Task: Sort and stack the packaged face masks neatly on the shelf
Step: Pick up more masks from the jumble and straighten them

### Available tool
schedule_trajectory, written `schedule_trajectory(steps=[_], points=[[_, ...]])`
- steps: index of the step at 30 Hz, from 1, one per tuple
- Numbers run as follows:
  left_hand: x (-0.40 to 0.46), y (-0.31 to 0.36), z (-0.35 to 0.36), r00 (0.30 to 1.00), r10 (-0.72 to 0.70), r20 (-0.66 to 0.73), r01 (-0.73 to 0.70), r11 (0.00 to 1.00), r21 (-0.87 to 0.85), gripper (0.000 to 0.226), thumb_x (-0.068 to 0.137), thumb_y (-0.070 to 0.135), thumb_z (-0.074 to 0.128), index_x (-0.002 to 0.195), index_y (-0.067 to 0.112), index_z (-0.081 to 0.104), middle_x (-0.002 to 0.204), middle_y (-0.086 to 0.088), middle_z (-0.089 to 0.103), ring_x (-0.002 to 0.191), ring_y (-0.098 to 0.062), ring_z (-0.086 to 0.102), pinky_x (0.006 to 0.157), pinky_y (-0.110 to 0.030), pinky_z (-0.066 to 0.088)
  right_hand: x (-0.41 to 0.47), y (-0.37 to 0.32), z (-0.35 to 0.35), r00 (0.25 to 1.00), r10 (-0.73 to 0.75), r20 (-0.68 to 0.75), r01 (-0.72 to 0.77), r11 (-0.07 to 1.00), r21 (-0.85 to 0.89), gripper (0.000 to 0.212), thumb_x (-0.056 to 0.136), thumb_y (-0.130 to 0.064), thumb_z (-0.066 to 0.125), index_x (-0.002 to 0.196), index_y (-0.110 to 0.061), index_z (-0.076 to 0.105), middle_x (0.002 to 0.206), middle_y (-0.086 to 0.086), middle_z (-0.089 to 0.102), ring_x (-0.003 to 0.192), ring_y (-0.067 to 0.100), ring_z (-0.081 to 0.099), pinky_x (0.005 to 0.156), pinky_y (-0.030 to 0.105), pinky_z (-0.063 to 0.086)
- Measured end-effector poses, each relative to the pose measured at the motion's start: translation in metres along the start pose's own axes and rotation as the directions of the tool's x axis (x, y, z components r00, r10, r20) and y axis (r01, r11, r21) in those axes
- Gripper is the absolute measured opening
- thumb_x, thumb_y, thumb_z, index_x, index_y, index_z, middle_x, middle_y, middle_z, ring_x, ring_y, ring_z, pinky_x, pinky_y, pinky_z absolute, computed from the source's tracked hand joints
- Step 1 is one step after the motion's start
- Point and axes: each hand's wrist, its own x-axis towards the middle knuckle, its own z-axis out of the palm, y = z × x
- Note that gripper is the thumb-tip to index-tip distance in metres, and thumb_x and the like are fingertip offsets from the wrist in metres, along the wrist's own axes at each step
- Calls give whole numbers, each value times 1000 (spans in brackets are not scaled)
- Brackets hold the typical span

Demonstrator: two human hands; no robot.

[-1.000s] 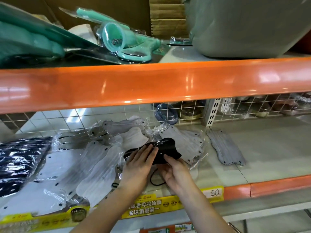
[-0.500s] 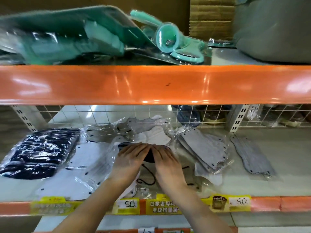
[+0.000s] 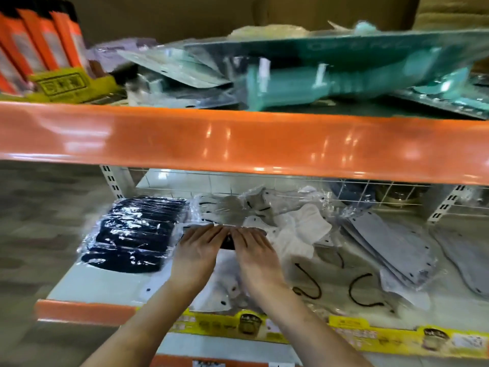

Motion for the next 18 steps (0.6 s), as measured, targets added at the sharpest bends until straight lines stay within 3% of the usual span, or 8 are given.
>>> schedule_trajectory(steps=[4, 8, 11, 13, 16, 18], points=[[-17, -44, -11, 999, -36, 18, 35, 999, 22, 40, 71, 7, 43, 93, 10, 76, 93, -4, 74, 85, -23, 71, 76, -33, 55, 21, -42, 24, 997, -25, 68, 26, 999, -19, 43, 71, -19, 39, 95, -11, 73, 91, 3, 71, 83, 20, 69, 76, 26, 55], [-36, -86, -24, 989, -85, 124, 80, 996, 44, 45, 69, 12, 42, 98, 12, 76, 99, -2, 74, 91, -21, 71, 78, -31, 54, 35, -80, 48, 994, -50, 99, 51, 999, -1, 43, 72, -19, 39, 96, -13, 74, 93, 1, 72, 84, 18, 69, 75, 25, 55], [-50, -114, -33, 975, -122, 186, 111, 991, 70, 45, 72, 20, 43, 104, 13, 74, 104, -2, 73, 96, -22, 70, 86, -32, 46, 44, -106, 61, 990, -52, 128, 53, 999, -6, 34, 67, -16, 55, 95, -13, 75, 94, 2, 73, 83, 18, 70, 72, 26, 55], [-59, -129, -39, 970, -148, 194, 134, 988, 82, 46, 73, 20, 42, 105, 13, 73, 106, -2, 72, 98, -23, 69, 88, -31, 39, 49, -123, 68, 978, -36, 206, 35, 999, 9, 40, 69, -19, 45, 95, -15, 75, 96, 0, 73, 85, 15, 70, 73, 24, 55], [-69, -149, -46, 959, -184, 217, 163, 981, 108, 47, 74, 19, 40, 106, 13, 73, 112, -3, 70, 105, -26, 66, 92, -34, 37, 55, -144, 80, 981, -8, 195, 9, 1000, -5, 49, 71, -18, 35, 101, -14, 73, 102, 1, 72, 91, 16, 69, 81, 27, 54], [-75, -161, -49, 955, -193, 224, 173, 979, 108, 46, 75, 18, 40, 105, 12, 73, 114, -5, 69, 108, -28, 65, 93, -37, 36, 56, -155, 89, 982, -9, 188, 11, 1000, -9, 46, 80, -10, 41, 119, -7, 65, 121, 7, 65, 110, 21, 62, 100, 31, 44]])
